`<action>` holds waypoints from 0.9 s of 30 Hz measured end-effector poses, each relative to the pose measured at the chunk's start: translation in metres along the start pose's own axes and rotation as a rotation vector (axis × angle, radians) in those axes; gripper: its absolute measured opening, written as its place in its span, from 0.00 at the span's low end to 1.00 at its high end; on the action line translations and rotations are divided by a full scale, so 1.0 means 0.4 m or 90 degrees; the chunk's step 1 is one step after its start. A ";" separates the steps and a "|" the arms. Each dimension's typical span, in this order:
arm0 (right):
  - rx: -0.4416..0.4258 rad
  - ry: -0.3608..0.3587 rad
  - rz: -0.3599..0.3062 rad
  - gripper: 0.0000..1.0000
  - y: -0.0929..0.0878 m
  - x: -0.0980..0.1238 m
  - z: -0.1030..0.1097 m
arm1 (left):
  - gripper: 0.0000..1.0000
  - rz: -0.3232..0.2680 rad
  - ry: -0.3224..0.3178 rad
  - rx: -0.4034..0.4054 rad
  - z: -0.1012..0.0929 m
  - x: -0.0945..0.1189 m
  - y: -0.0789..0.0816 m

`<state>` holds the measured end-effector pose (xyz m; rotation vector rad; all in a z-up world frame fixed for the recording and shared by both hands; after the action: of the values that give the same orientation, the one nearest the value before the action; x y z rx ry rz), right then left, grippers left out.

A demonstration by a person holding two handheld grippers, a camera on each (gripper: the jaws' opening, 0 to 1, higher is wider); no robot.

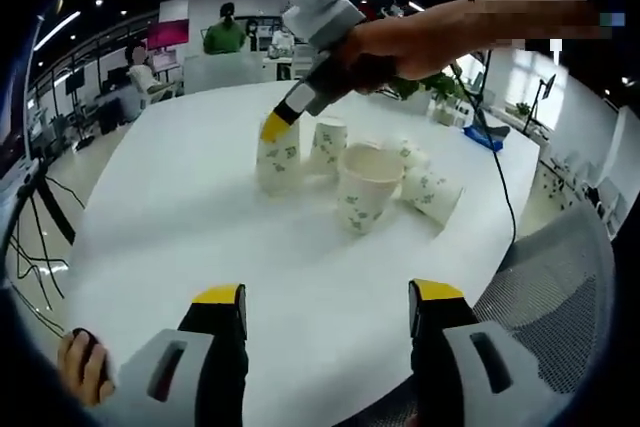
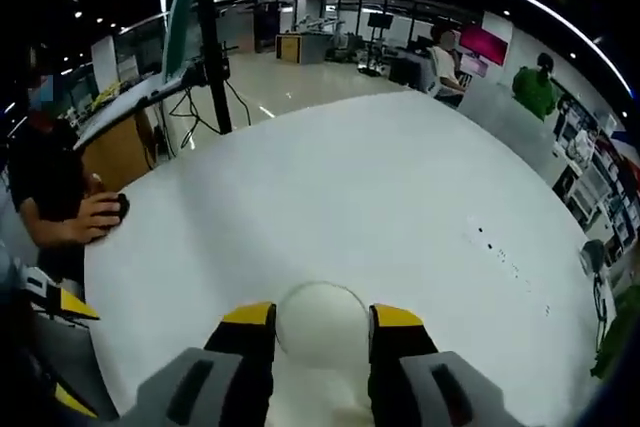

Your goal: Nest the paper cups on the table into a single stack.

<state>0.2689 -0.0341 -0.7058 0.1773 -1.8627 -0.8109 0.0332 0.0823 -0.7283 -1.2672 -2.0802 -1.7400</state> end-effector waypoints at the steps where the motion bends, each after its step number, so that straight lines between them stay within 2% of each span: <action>1: 0.002 -0.001 -0.004 0.35 0.002 0.013 0.000 | 0.64 0.001 -0.004 -0.003 -0.003 0.000 0.000; 4: 0.000 0.003 -0.017 0.35 0.018 0.041 0.013 | 0.64 0.003 -0.007 -0.008 -0.006 -0.002 0.000; 10: 0.028 0.002 -0.034 0.35 0.020 0.099 0.015 | 0.64 0.003 -0.021 -0.004 -0.015 -0.002 0.003; 12: 0.028 0.004 -0.043 0.35 0.024 0.135 0.025 | 0.64 0.000 -0.024 0.007 -0.012 -0.004 0.006; 16: 0.039 0.007 -0.054 0.35 0.026 0.164 0.039 | 0.64 -0.006 -0.023 0.030 -0.002 -0.004 0.013; 18: 0.044 0.008 -0.060 0.35 0.034 0.206 0.062 | 0.64 -0.010 -0.023 0.039 -0.003 -0.003 0.017; 27: 0.031 0.023 -0.095 0.35 0.042 0.252 0.103 | 0.64 -0.030 -0.035 0.081 0.009 -0.017 0.032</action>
<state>0.1929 -0.0503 -0.6277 0.3645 -1.8518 -0.8583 0.0476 0.0816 -0.7241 -1.2526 -2.2293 -1.5800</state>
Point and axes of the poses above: the point that each gripper's makers call its tool centre point, and the gripper's own axes: x roughly backward along the fingers, z roughly to its left, y roughly out of its top, the point moved 8 cm from there along x, roughly backward along the fingers, and after that the axes turned 15 degrees about x, right-handed, at the moved point
